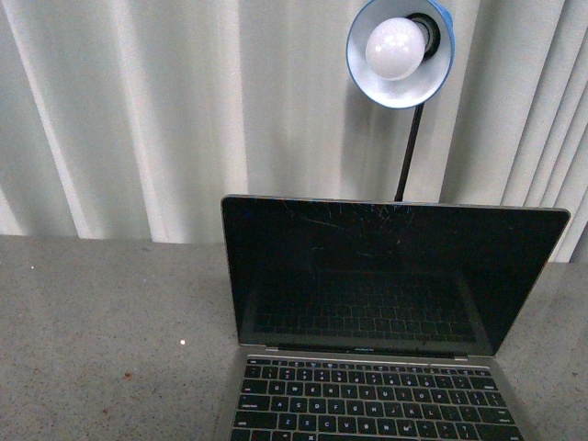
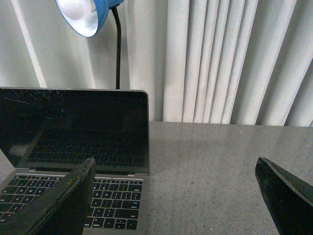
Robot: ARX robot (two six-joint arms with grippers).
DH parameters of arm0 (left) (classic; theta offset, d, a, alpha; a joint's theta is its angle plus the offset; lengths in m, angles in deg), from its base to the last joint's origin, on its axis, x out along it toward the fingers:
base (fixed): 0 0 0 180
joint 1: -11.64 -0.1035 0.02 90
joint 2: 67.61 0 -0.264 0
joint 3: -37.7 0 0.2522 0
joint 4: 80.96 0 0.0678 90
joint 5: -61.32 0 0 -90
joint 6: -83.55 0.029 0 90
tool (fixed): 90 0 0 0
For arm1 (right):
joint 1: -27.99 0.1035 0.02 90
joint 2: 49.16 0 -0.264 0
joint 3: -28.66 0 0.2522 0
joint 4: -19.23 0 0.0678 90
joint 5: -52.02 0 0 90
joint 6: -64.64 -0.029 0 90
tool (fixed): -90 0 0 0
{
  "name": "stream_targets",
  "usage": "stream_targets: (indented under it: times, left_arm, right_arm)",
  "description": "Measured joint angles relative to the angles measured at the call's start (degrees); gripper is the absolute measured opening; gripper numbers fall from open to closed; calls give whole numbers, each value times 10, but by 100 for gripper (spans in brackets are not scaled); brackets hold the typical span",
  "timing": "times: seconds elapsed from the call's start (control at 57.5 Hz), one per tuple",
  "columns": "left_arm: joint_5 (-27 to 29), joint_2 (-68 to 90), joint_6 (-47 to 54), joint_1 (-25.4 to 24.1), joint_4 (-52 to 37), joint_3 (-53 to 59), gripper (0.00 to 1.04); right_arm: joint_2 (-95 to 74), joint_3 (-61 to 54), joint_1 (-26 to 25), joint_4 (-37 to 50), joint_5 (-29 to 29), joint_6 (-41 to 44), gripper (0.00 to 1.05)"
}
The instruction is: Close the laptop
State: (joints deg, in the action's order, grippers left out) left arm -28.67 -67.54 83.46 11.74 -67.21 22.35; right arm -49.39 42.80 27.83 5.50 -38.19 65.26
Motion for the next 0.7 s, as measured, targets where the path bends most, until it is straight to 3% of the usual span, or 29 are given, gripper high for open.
stream_targets:
  times: [0.695]
  left_arm:
    - [0,0,0,0,0,0,98]
  right_arm:
    - [0,0,0,0,0,0,97]
